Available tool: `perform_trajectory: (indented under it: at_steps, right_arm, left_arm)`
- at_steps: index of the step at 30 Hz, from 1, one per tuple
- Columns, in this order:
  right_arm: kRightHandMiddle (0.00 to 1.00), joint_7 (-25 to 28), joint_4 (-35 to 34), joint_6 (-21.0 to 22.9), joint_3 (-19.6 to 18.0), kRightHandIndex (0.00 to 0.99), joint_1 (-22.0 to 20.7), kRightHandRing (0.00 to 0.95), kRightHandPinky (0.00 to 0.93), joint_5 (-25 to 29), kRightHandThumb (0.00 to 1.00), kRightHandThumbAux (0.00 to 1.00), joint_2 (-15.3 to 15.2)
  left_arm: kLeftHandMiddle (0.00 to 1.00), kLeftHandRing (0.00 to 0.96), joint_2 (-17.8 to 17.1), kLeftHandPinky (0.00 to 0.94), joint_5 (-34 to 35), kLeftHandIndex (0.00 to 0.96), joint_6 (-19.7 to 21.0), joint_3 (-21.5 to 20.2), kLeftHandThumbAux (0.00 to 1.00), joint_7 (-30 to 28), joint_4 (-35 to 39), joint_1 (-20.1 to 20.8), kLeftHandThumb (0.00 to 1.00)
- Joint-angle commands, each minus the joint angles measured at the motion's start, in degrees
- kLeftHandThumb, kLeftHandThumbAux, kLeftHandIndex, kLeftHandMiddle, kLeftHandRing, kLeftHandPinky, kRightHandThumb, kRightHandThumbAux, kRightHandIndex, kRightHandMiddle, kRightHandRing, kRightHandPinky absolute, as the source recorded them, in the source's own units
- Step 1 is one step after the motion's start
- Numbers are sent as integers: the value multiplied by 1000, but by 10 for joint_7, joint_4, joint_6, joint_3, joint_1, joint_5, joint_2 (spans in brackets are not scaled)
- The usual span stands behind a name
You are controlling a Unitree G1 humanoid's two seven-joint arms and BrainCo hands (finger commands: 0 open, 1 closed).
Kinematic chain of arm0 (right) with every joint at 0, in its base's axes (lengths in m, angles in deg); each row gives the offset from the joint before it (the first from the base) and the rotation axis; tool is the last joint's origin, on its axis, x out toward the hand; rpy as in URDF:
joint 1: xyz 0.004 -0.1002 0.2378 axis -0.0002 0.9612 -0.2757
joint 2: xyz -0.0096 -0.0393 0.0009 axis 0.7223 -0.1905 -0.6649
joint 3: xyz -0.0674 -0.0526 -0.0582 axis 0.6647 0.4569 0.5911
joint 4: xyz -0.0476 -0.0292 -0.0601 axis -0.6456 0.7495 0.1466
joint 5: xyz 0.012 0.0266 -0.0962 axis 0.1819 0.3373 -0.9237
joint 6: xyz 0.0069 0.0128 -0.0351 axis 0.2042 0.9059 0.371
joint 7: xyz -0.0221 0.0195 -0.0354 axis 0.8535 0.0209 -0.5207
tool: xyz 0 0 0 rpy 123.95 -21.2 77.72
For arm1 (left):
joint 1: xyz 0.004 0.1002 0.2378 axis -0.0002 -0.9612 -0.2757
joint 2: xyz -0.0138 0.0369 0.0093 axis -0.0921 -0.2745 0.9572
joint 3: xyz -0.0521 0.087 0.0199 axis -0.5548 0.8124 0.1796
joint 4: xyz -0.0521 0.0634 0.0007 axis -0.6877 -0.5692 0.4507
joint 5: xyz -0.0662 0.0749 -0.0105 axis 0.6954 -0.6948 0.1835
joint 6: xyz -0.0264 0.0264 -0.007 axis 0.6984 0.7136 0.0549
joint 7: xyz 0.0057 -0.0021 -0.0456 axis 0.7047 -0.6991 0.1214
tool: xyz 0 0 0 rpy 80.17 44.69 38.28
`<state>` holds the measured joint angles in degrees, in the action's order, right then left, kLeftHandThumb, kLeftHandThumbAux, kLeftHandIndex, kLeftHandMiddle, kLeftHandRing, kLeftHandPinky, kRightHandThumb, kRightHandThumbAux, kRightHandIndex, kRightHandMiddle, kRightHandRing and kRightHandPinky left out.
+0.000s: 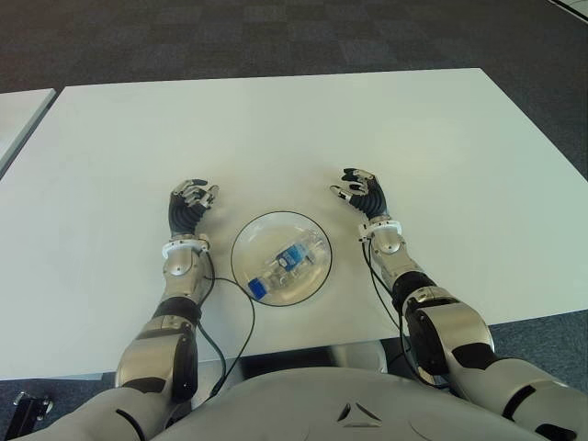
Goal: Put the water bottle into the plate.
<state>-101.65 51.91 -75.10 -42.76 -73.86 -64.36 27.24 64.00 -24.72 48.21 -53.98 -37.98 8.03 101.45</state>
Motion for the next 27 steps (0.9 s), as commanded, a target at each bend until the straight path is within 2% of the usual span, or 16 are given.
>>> perform_trajectory:
  at_steps: [1,10,18,27]
  right_arm:
    - [446,-16,15,9,-1,418,14,470,509,-1,699,735,9]
    - [467,-41,24,22,0,420,13,506,528,-3,700,733,15]
    - [479,-44,30,25,-6,421,16,522,549,4,701,732,17]
    - [489,-44,35,29,-11,422,17,529,548,6,701,732,20]
  left_arm:
    - [646,619,7,602,9,434,22,-5,713,-13,-8,-18,710]
    - [646,621,2,607,5,434,20,-3,713,-15,-9,-21,710]
    - [646,622,-4,605,-8,435,19,2,713,-1,-12,-22,710]
    - [645,620,-5,607,2,435,28,-3,713,-16,-10,-23,710]
